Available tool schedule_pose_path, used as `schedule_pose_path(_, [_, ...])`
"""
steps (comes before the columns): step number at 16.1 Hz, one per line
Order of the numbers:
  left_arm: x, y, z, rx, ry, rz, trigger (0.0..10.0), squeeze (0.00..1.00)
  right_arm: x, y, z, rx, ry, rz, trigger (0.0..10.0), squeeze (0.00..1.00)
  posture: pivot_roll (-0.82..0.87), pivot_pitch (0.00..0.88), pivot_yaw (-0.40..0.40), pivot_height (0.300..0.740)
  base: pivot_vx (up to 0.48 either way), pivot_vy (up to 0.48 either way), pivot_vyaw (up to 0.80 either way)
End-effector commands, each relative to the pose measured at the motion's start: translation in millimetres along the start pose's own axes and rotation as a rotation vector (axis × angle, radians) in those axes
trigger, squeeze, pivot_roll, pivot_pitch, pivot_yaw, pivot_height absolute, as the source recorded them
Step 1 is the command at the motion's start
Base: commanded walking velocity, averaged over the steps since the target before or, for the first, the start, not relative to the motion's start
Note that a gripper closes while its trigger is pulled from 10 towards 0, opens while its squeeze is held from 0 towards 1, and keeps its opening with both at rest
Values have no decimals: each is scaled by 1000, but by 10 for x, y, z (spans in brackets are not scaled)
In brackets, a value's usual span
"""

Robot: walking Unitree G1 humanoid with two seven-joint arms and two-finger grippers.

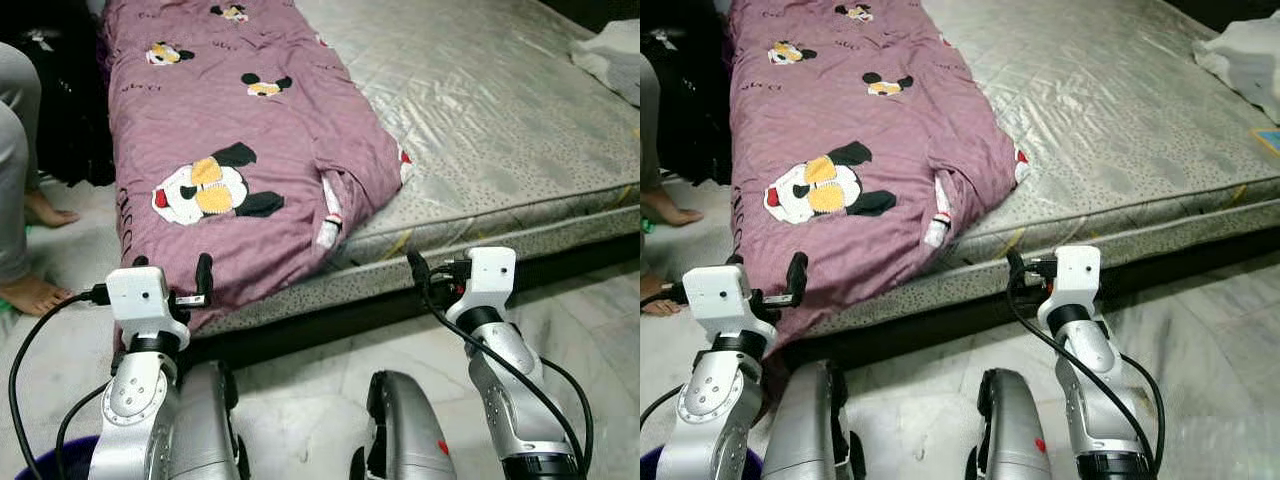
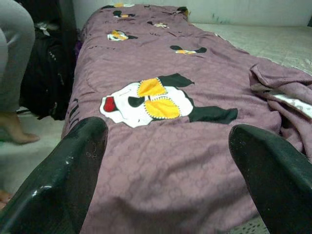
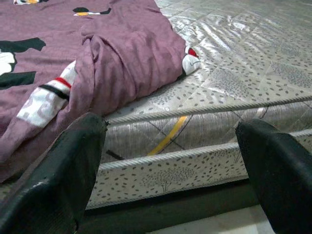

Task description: Clean up the room

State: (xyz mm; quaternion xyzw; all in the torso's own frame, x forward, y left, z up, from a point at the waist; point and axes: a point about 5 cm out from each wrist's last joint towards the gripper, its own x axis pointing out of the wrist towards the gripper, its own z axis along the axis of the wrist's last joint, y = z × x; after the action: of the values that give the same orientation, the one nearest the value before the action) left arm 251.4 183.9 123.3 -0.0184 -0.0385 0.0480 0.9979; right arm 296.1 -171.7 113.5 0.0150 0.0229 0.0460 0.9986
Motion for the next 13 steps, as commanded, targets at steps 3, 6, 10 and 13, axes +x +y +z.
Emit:
schedule_pose_path(3, [-13,-23,24,6,-18,-27,10000,0,-14,-1,-18,-20,2,8,10000,0,-74,163,-47,524,170,0,0])
schedule_pose_path(6, [-17,-29,19,7,-15,-29,10000,0,-21,-3,-16,-21,-4,7,10000,0,-75,163,-46,524,314,0,352])
schedule_pose_path(10, [-17,-37,19,5,-19,-33,10000,0,-21,9,-3,-36,-11,18,10000,0,-74,160,-49,524,352,0,0])
schedule_pose_path(13, [-16,-43,12,2,-17,-39,10000,0,-20,13,-8,-42,-10,23,10000,0,-74,155,-50,524,371,0,133])
